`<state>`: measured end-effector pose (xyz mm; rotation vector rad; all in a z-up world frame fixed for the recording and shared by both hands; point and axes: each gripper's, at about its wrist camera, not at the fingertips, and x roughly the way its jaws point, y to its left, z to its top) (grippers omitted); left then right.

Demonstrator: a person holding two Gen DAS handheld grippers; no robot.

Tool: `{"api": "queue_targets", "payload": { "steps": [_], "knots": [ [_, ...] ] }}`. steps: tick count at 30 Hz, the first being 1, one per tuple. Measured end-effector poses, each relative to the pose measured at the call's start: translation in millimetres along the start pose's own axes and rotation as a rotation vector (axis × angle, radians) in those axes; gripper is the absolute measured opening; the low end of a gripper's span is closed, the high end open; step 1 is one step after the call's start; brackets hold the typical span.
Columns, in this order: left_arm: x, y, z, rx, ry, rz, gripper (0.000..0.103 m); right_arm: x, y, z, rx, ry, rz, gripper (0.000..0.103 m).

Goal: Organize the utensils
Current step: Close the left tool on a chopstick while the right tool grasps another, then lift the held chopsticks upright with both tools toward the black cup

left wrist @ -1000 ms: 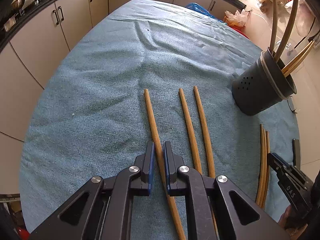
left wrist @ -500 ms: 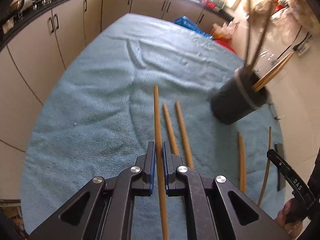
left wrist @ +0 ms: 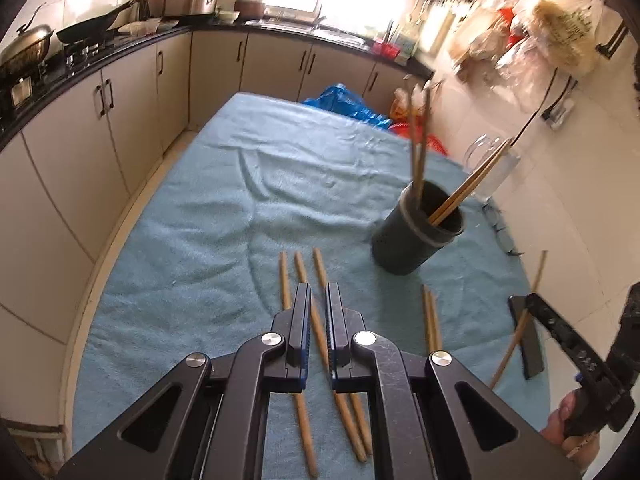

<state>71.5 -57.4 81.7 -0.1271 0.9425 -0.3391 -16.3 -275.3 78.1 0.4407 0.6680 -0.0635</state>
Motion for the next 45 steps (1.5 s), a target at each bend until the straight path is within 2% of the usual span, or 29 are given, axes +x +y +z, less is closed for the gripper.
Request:
{"api": "queue_targets", "payload": {
  "steps": [4, 9, 17, 19, 22, 26, 39, 45],
  "knots": [
    [32, 12, -1, -0.039, 0.107, 0.017, 0.018, -2, -2, -1, 0.004, 0.001, 0.006, 0.007],
    [81, 19, -3, -0.064, 0.238, 0.064, 0.018, -2, -5, -1, 0.012, 0.002, 0.014, 0.007],
    [125, 13, -4, -0.037, 0.313, 0.153, 0.018, -2, -11, 1, 0.022, -0.001, 0.022, 0.007],
    [128, 9, -1, -0.017, 0.303, 0.162, 0.018, -2, -12, 1, 0.025, -0.002, 0.024, 0.007],
    [133, 7, 1, -0.006, 0.302, 0.180, 0.006, -2, -13, 2, 0.028, -0.001, 0.028, 0.007],
    [125, 10, -1, -0.019, 0.279, 0.145, 0.006, -5, -13, 2, 0.030, -0.007, 0.028, 0.007],
    [0, -1, 2, -0.002, -0.009, 0.020, 0.006, -24, -9, 7, 0.026, -0.062, 0.029, 0.007],
    [-27, -10, 0, 0.015, -0.064, -0.010, 0.006, -31, -5, 8, 0.018, -0.079, 0.035, 0.007]
  ]
}}
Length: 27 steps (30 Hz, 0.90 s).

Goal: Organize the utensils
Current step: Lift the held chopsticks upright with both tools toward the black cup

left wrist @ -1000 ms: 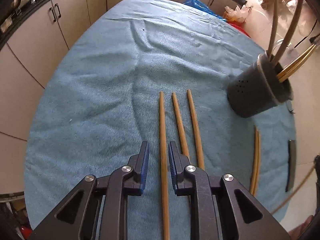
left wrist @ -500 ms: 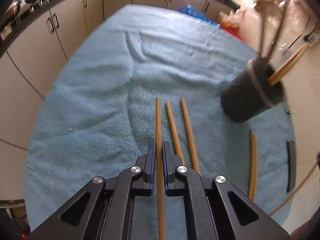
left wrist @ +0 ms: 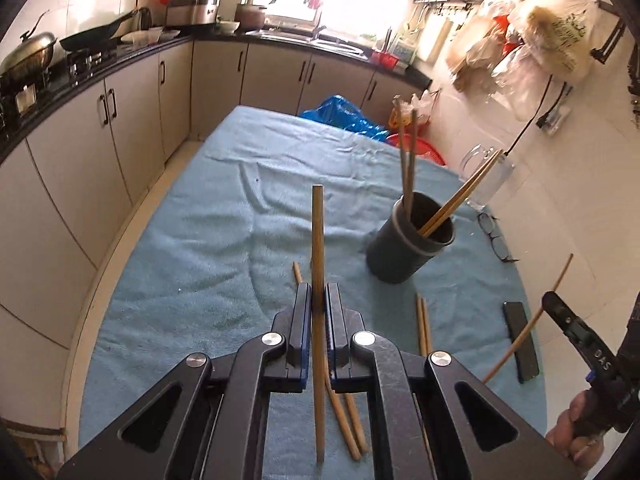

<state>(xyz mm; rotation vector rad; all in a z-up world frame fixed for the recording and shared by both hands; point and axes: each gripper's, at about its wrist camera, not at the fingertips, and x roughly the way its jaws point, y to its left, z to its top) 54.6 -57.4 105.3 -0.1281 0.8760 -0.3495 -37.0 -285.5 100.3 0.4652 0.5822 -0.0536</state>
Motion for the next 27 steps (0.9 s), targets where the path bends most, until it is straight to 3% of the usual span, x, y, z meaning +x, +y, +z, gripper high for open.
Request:
{"api": "queue_targets", "payload": {
  "steps": [27],
  "knots": [
    [-26, -12, 6, 0.028, -0.058, -0.020, 0.006, -18, -5, 10, 0.016, -0.061, 0.014, 0.007]
  ]
}}
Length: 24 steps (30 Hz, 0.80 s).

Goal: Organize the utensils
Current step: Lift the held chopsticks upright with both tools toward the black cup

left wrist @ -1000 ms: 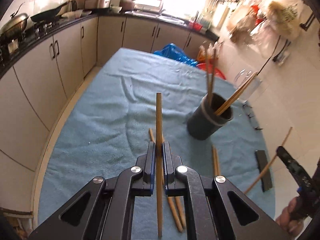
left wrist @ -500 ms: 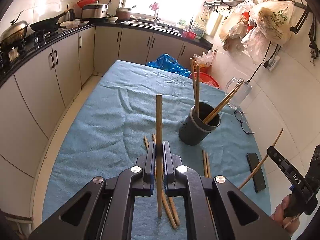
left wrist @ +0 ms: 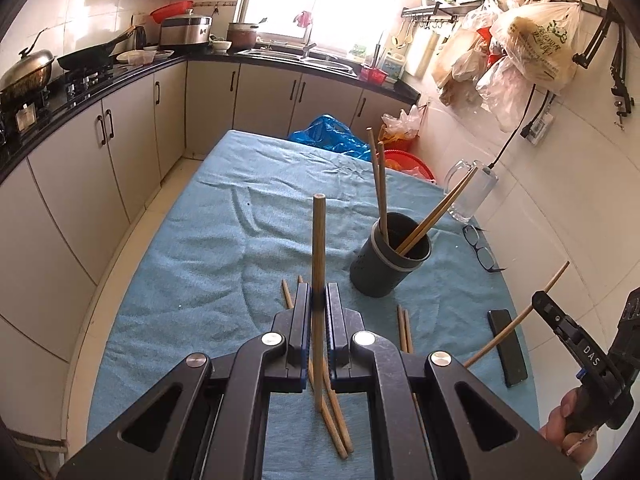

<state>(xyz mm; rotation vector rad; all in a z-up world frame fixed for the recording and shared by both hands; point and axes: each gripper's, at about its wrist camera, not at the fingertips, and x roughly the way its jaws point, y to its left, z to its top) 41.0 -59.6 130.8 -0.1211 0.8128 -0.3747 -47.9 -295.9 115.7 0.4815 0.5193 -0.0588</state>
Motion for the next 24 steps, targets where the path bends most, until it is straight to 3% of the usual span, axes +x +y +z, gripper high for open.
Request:
{"api": "queue_targets", "payload": {
  "steps": [24],
  "knots": [
    [-10, -28, 20, 0.047, -0.019, -0.055, 0.006, -6, 6, 16, -0.004, -0.029, 0.019, 0.007]
  ]
}}
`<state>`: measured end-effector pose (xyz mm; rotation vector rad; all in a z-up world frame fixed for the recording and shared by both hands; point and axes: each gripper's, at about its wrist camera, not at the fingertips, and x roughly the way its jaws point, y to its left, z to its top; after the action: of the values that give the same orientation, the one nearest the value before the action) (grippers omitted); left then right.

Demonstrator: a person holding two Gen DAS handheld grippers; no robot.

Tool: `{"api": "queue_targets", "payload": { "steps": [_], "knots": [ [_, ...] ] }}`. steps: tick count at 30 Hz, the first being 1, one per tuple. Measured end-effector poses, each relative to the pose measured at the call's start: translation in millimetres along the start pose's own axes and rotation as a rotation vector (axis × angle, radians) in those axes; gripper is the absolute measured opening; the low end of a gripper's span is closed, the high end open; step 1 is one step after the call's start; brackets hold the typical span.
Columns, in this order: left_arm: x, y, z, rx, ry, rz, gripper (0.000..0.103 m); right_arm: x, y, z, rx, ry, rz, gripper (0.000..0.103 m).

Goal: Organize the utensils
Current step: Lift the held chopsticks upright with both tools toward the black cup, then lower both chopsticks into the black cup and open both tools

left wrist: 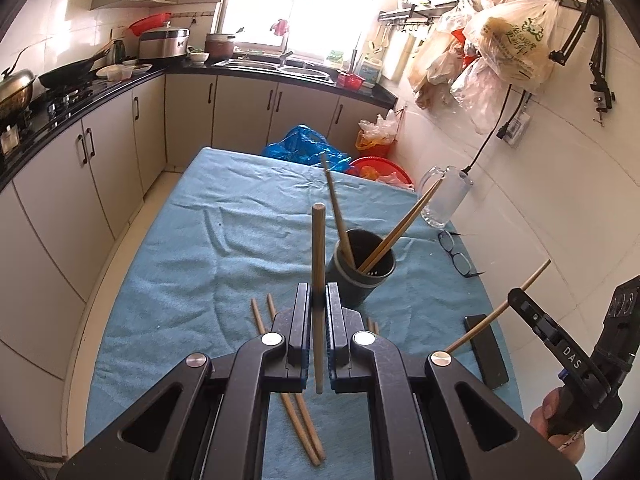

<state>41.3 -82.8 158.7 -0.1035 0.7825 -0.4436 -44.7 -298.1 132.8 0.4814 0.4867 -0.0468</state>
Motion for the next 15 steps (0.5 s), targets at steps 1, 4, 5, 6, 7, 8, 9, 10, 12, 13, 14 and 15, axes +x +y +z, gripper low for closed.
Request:
{"api": "queue_targets", "payload": {
  "steps": [1, 4, 5, 6, 7, 8, 9, 10, 12, 13, 14, 15],
  "knots": [
    [0, -2, 2, 0.003, -0.002, -0.001, 0.006, 0, 1, 2, 0.000, -0.003, 0.002, 0.007],
    [-2, -9, 9, 0.013, -0.012, -0.005, 0.006, 0, 1, 9, 0.006, -0.012, 0.009, 0.007],
    [-2, -11, 12, 0.015, -0.015, -0.006, 0.006, 0, 3, 11, 0.007, -0.015, 0.010, 0.007],
    [-3, -14, 15, 0.019, -0.019, -0.009, 0.006, 0, 3, 15, 0.011, -0.020, 0.011, 0.007],
    [-3, -15, 17, 0.021, -0.021, -0.011, 0.006, -1, 2, 18, 0.015, -0.024, 0.013, 0.007],
    [-4, -17, 19, 0.024, -0.024, -0.012, 0.006, -1, 3, 20, 0.016, -0.027, 0.014, 0.007],
    [-4, -19, 22, 0.027, -0.028, -0.013, 0.006, -1, 3, 24, 0.020, -0.032, 0.016, 0.007],
    [-4, -21, 25, 0.030, -0.031, -0.013, 0.006, -1, 2, 26, 0.024, -0.036, 0.017, 0.007],
    [-5, -24, 30, 0.030, -0.033, -0.020, 0.006, -1, 1, 34, 0.036, -0.045, 0.021, 0.007],
    [-5, -26, 34, 0.030, -0.036, -0.023, 0.006, -1, 0, 37, 0.041, -0.048, 0.022, 0.007],
    [-5, -27, 38, 0.032, -0.039, -0.024, 0.006, -1, -1, 41, 0.045, -0.052, 0.024, 0.007],
    [-5, -30, 43, 0.034, -0.045, -0.022, 0.006, 0, -1, 45, 0.050, -0.056, 0.025, 0.007]
  ]
}}
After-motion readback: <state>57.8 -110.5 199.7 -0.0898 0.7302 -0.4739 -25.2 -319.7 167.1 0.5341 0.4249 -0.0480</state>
